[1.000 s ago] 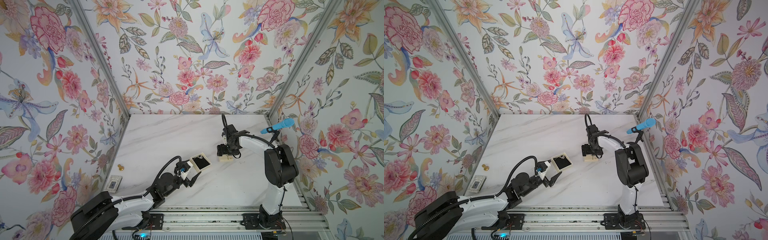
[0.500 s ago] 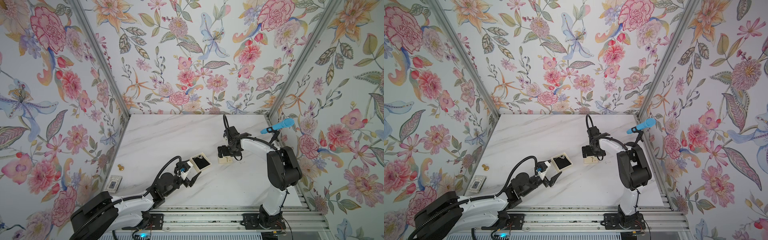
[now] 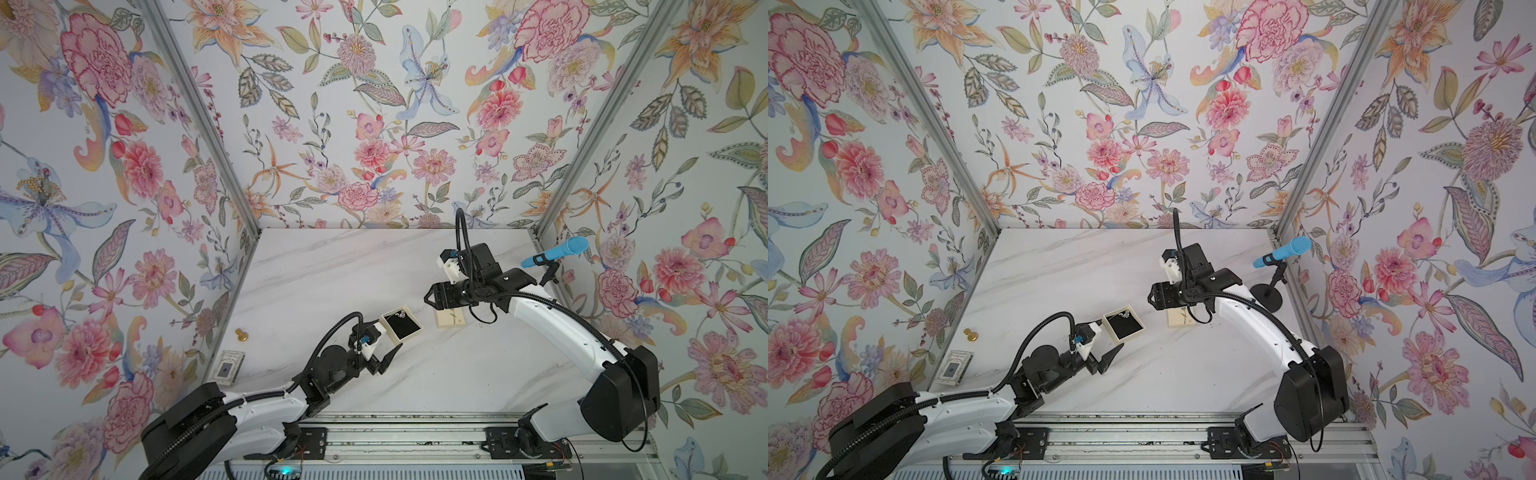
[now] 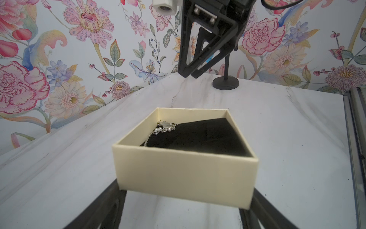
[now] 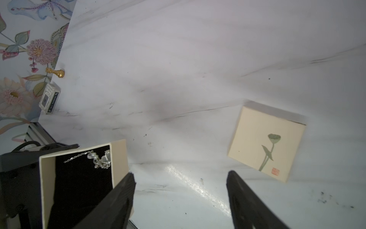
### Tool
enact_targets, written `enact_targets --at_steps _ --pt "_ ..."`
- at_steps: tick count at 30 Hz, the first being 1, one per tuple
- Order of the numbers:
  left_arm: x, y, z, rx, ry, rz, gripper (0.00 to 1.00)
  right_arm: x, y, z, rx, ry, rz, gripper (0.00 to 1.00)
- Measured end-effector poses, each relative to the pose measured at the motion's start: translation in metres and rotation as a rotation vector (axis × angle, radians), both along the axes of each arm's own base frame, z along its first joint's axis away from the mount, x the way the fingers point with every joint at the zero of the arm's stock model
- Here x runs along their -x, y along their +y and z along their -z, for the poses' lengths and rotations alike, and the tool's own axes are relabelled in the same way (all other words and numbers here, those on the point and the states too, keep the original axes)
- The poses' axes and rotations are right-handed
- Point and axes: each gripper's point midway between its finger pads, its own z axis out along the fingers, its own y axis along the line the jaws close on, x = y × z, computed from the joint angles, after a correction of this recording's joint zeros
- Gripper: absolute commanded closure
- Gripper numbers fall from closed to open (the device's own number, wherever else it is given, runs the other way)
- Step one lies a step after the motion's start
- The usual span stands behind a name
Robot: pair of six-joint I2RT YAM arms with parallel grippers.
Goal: Take the necklace out of the lift-off lid jewelry box
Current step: Place the lid at the center of the board, then place the jewelry box at the center of the board.
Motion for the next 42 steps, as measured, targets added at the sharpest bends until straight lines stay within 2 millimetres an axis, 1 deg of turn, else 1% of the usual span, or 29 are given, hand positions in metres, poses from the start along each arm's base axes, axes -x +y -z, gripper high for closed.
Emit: enact_targets --at_steps 3,5,10,16,22,25,28,32,33,34,36,39,42 --pt "0.0 0.0 0.0 -0.001 0.0 0.0 0.19 0.015 0.018 0.001 -0.016 0.022 -0.059 0.35" --pt "0.0 0.0 0.0 -0.001 0.0 0.0 0.19 0.02 0.026 0.002 -0.02 0.037 -0.082 0.4" --pt "0.0 0.0 0.0 0.0 -0.001 0.0 0.19 0.027 0.038 0.005 -0.024 0.059 -0.112 0.46" --pt "0.0 0.0 0.0 0.0 0.0 0.0 0.19 0.04 0.052 0.009 -0.026 0.078 -0.159 0.57" --pt "0.0 0.0 0.0 0.001 -0.001 0.0 0.19 0.038 0.055 0.019 -0.01 0.103 -0.159 0.75" --pt "0.0 0.0 0.0 0.001 -0.001 0.0 0.19 0.038 0.055 0.02 -0.009 0.105 -0.158 0.84" --pt "0.0 0.0 0.0 0.0 -0.001 0.0 0.19 0.038 0.055 0.02 -0.009 0.103 -0.16 0.9" --pt "0.0 0.0 0.0 0.0 -0.001 0.0 0.18 0.039 0.056 0.019 -0.012 0.104 -0.164 0.95" --pt "0.0 0.0 0.0 0.001 -0.001 0.0 0.16 0.039 0.056 0.02 -0.012 0.105 -0.164 0.96" --pt "0.0 0.0 0.0 0.001 -0.001 0.0 0.11 0.039 0.056 0.02 -0.011 0.106 -0.165 0.96" --pt "-0.001 0.001 0.0 0.0 -0.002 -0.005 0.04 0.039 0.056 0.021 -0.01 0.109 -0.165 0.97" --pt "-0.002 0.002 0.0 0.0 0.003 -0.019 0.01 0.037 0.056 0.022 -0.006 0.112 -0.161 0.98" --pt "-0.004 0.005 0.003 -0.006 0.013 -0.038 0.01 0.03 0.054 0.024 0.004 0.11 -0.145 1.0"
